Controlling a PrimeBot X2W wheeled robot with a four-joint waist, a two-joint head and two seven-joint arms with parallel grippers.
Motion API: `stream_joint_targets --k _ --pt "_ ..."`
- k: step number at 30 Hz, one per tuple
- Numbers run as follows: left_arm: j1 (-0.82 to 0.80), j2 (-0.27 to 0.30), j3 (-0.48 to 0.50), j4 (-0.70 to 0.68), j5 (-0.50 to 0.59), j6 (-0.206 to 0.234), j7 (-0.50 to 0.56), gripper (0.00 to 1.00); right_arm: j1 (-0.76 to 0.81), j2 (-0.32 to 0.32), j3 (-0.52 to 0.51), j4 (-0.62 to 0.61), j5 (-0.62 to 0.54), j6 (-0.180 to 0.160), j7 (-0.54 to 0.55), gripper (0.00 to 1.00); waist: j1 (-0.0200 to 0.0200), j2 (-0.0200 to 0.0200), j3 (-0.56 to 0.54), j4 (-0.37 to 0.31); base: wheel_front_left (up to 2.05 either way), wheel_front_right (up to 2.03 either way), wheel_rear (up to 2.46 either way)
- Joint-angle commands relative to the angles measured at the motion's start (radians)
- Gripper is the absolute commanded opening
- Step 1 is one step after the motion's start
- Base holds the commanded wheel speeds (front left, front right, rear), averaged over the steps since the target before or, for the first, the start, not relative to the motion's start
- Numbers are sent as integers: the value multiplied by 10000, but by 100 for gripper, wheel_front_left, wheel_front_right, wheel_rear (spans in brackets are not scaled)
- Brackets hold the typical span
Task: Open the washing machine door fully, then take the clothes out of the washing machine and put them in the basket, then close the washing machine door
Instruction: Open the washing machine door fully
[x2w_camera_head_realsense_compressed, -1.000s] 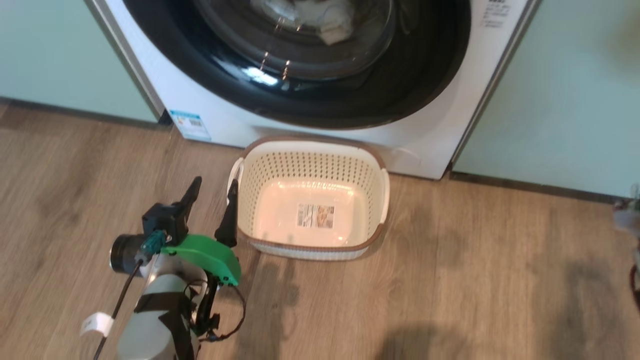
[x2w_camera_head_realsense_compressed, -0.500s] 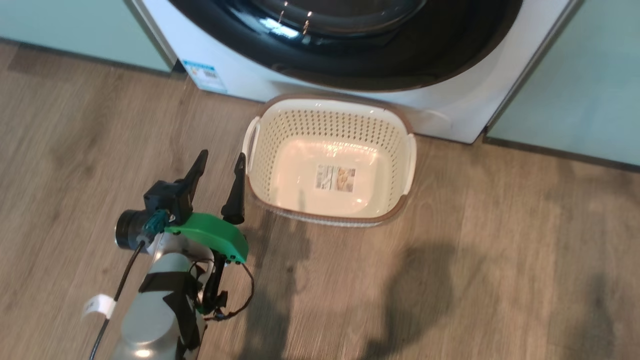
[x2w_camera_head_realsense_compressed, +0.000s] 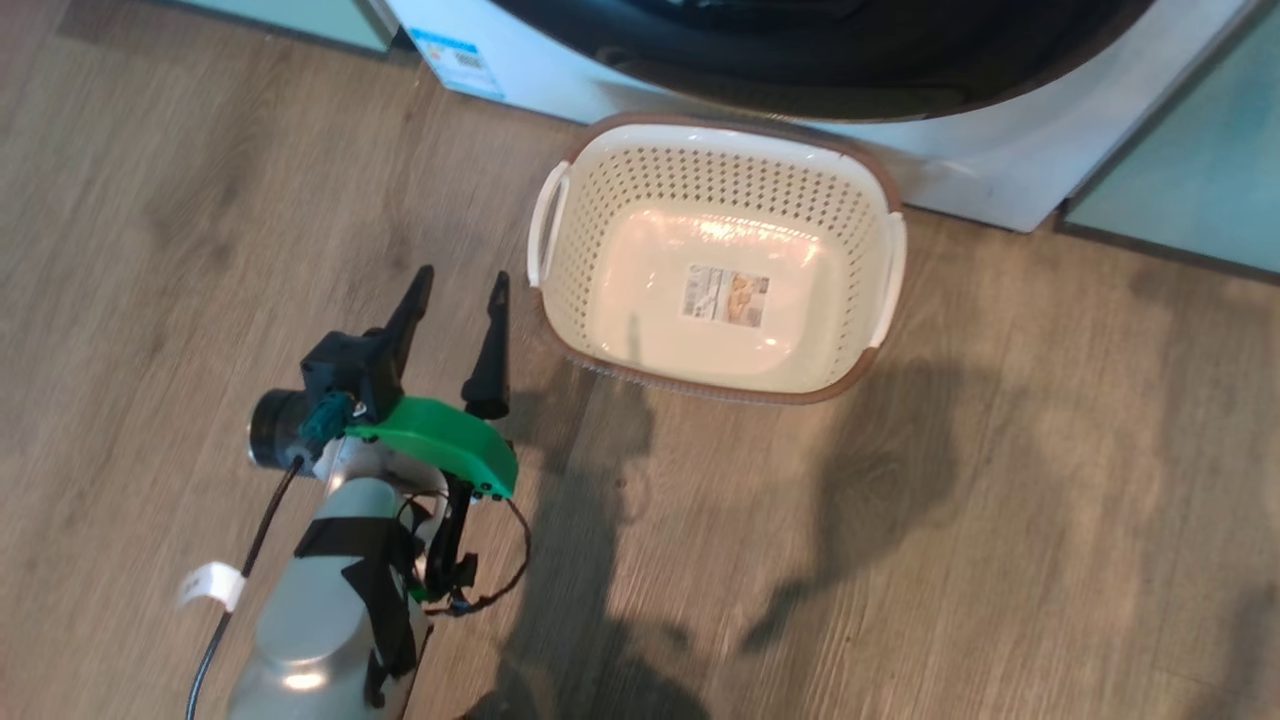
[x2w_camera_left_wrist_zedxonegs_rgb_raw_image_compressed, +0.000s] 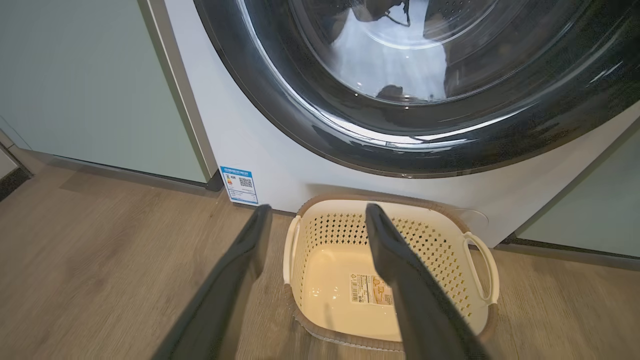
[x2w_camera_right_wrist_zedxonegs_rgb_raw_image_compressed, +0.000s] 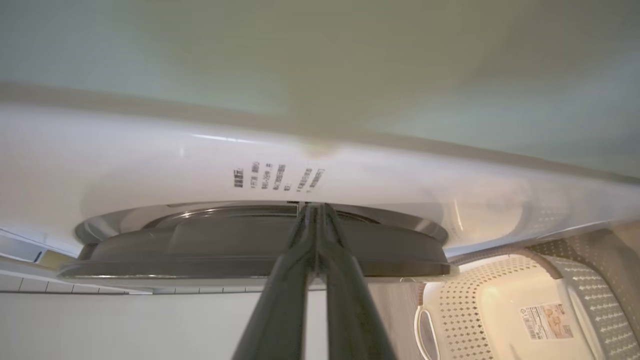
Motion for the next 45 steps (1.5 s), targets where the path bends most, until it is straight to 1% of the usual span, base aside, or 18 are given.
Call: stream_joint_targets --k 1,10,22,28,36,45 --pt "-257 262 272 -340 -100 69 -65 100 -346 19 113 -281 28 39 199 0 -1 0 148 134 0 0 0" --pt "-416 262 79 -421 -287 190 -65 100 -900 131 252 55 -76 39 881 0 -1 0 497 391 0 0 0" --pt "-581 262 -77 -512 -424 301 -65 100 -1450 276 259 223 -234 39 1057 0 -1 0 803 575 0 0 0" --pt "-572 262 -51 -575 -410 355 -65 100 -1611 453 415 165 -384 39 1105 0 -1 0 924 553 0 0 0" --pt "-658 262 -132 -569 -472 369 -65 100 -1805 460 548 267 -537 39 1108 0 -1 0 1042 595 0 0 0" --pt "-617 262 -72 -503 -371 344 -65 100 -1514 442 836 15 -384 39 1936 0 -1 0 906 543 0 0 0"
